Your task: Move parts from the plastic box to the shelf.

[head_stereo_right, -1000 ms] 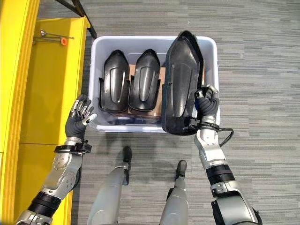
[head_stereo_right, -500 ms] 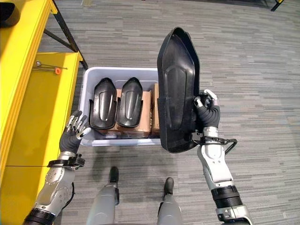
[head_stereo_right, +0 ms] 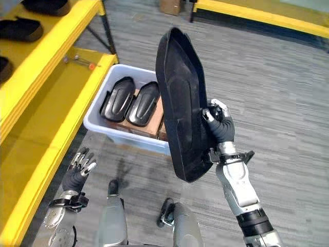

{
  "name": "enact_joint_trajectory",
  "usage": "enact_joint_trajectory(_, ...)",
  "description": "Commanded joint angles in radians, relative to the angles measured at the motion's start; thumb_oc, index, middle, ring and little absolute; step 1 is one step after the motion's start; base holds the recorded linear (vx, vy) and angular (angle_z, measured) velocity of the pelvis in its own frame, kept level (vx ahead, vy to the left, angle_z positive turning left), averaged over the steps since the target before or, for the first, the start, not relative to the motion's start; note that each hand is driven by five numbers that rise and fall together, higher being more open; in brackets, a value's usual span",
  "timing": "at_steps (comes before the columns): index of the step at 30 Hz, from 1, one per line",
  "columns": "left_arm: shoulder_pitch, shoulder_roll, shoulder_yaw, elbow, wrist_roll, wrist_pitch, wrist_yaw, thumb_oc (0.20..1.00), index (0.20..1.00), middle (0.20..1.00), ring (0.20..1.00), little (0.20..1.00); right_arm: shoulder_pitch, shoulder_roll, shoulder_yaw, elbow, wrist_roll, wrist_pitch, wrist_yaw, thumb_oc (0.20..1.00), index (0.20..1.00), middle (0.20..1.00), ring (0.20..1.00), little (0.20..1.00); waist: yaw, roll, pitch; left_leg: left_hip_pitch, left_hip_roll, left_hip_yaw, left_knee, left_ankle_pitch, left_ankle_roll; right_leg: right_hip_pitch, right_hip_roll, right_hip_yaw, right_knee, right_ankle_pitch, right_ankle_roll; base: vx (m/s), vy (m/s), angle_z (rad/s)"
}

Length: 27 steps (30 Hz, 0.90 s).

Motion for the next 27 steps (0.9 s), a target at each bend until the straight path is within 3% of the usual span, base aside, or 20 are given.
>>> enact_joint_trajectory(1,-0.052,0.008,0.003,-0.090,-0.009,-0.050,-0.013,1.000,1.000,1.000,1.000,1.000,0.011,-0.002,-0.102,-0.109,0.032,-0.076,-0.014,0.200,0.200,0.200,0.200,0.200,-0.092,0.043,-0.073,0.151,0.093,0.096,-0.129,0.002,-0.049,0.092,-0.063,-0.008,0.040,-0.044,0.140,-0.08,0.215,2.57)
enact_joint_trajectory(3,-0.044,0.002,-0.006,-0.076,-0.024,-0.052,-0.013,1.000,1.000,1.000,1.000,1.000,0.059,0.007,-0.137,-0.137,0.030,-0.077,-0.018,0.200,0.200,0.200,0.200,0.200,-0.117,0.064,-0.088,0.179,0.090,0.161,-0.212,-0.056,-0.049,0.094,-0.129,-0.044,0.081,-0.028,0.169,0.05,0.293,1.83)
enact_joint_trajectory(4,-0.046,0.010,-0.014,-0.081,-0.017,-0.052,-0.010,1.000,1.000,1.000,1.000,1.000,0.064,0.008,-0.142,-0.132,0.022,-0.070,-0.030,0.200,0.200,0.200,0.200,0.200,-0.103,0.065,-0.076,0.147,0.067,0.125,-0.165,-0.032,-0.061,0.109,-0.149,-0.055,0.080,-0.027,0.170,0.06,0.285,1.21)
enact_joint_trajectory(5,-0.046,0.011,-0.007,-0.086,-0.025,-0.048,-0.015,1.000,1.000,1.000,1.000,1.000,0.070,0.013,-0.157,-0.135,0.018,-0.069,-0.031,0.200,0.200,0.200,0.200,0.200,-0.103,0.059,-0.061,0.136,0.041,0.112,-0.169,-0.078,-0.048,0.117,-0.180,-0.070,0.094,-0.012,0.180,0.01,0.191,1.27)
enact_joint_trajectory(7,-0.037,0.017,0.000,-0.089,-0.024,-0.046,-0.018,1.000,1.000,1.000,1.000,1.000,0.074,0.015,-0.162,-0.134,0.018,-0.071,-0.028,0.200,0.200,0.200,0.200,0.200,-0.103,0.054,-0.059,0.151,0.034,0.120,-0.187,-0.089,-0.046,0.121,-0.197,-0.078,0.104,-0.002,0.187,0.01,0.130,0.41)
enact_joint_trajectory(11,-0.022,0.041,0.040,-0.102,-0.003,-0.053,-0.008,1.000,1.000,1.000,1.000,1.000,0.084,0.057,-0.151,-0.121,0.003,-0.057,-0.023,0.200,0.200,0.200,0.200,0.200,-0.062,0.036,-0.058,0.137,-0.032,0.095,-0.152,-0.146,-0.028,0.152,-0.286,-0.102,0.105,0.055,0.237,0.07,0.210,0.74)
enact_joint_trajectory(22,-0.012,0.032,0.093,-0.109,0.030,-0.065,0.004,1.000,1.000,1.000,1.000,1.000,0.081,0.072,-0.105,-0.121,-0.011,-0.038,0.013,0.200,0.200,0.200,0.200,0.200,-0.033,0.015,-0.080,0.108,-0.089,0.086,-0.136,-0.172,-0.005,0.190,-0.317,-0.131,0.022,0.133,0.275,0.06,0.089,0.04)
enact_joint_trajectory(26,-0.012,0.028,0.101,-0.110,0.036,-0.072,0.015,1.000,1.000,1.000,1.000,1.000,0.064,0.081,-0.063,-0.113,-0.003,-0.030,0.021,0.200,0.200,0.200,0.200,0.200,-0.008,0.010,-0.088,0.097,-0.139,0.072,-0.125,-0.196,0.021,0.225,-0.348,-0.150,-0.010,0.202,0.300,0.11,0.148,0.04)
enact_joint_trajectory(27,-0.016,0.029,0.101,-0.110,0.046,-0.075,0.022,1.000,1.000,1.000,1.000,1.000,0.066,0.086,-0.054,-0.115,-0.003,-0.028,0.021,0.200,0.200,0.200,0.200,0.200,0.001,0.008,-0.095,0.089,-0.177,0.061,-0.117,-0.214,0.042,0.240,-0.374,-0.160,-0.004,0.255,0.317,0.22,0.316,0.52)
